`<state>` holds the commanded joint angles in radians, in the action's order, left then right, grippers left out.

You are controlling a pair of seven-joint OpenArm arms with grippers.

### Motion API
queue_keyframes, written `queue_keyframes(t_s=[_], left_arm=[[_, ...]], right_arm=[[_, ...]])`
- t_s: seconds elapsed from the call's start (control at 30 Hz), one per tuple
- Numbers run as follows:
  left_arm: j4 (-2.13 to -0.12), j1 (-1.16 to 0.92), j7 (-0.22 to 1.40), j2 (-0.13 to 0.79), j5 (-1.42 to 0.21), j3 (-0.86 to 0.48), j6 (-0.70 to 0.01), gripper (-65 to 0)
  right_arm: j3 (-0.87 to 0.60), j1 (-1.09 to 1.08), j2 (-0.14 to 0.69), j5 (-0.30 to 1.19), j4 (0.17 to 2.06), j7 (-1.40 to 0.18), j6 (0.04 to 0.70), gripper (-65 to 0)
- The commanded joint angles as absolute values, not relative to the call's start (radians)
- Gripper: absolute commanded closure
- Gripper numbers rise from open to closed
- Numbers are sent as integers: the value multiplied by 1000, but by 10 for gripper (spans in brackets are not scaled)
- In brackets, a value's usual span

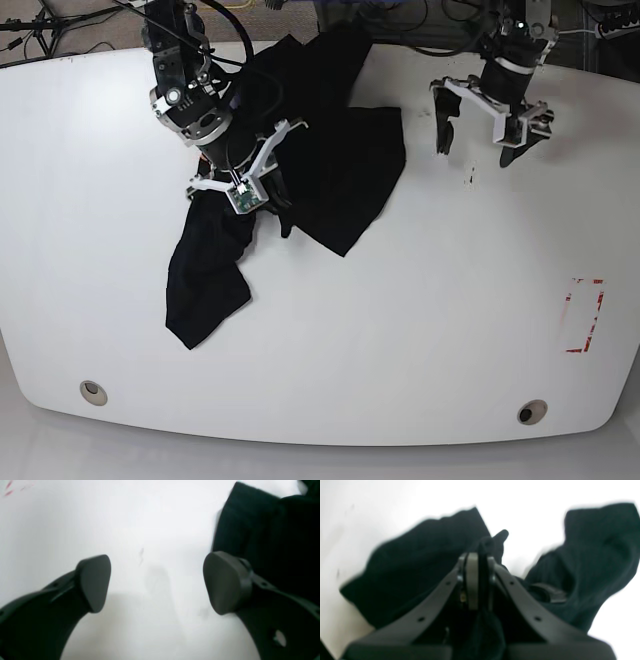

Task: Fold the T-shirt properly
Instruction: 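Lower the left gripper and grasp the shirt edge opposite the right gripper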

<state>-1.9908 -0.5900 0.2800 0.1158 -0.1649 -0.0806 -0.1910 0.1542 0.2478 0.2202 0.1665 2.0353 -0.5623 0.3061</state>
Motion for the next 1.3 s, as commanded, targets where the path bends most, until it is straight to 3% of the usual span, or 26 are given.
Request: queue_keyframes(t_s=[0.2, 0.57, 1.17, 1.3], left_arm=[[-1900, -455, 371, 105, -170, 5, -188, -575], [-1653, -249, 410, 45, -170, 36, -191, -574], [-1466, -143, 414, 28, -171, 237, -193, -571], [-1452, -127, 414, 28, -171, 262, -193, -492]], right_arm=[[154, 232, 219, 168, 2035, -562, 306, 0], [157, 232, 219, 168, 2037, -561, 308, 0], [157, 237, 219, 168, 2037, -561, 308, 0], [156, 237, 219, 168, 2037, -561, 308, 0]])
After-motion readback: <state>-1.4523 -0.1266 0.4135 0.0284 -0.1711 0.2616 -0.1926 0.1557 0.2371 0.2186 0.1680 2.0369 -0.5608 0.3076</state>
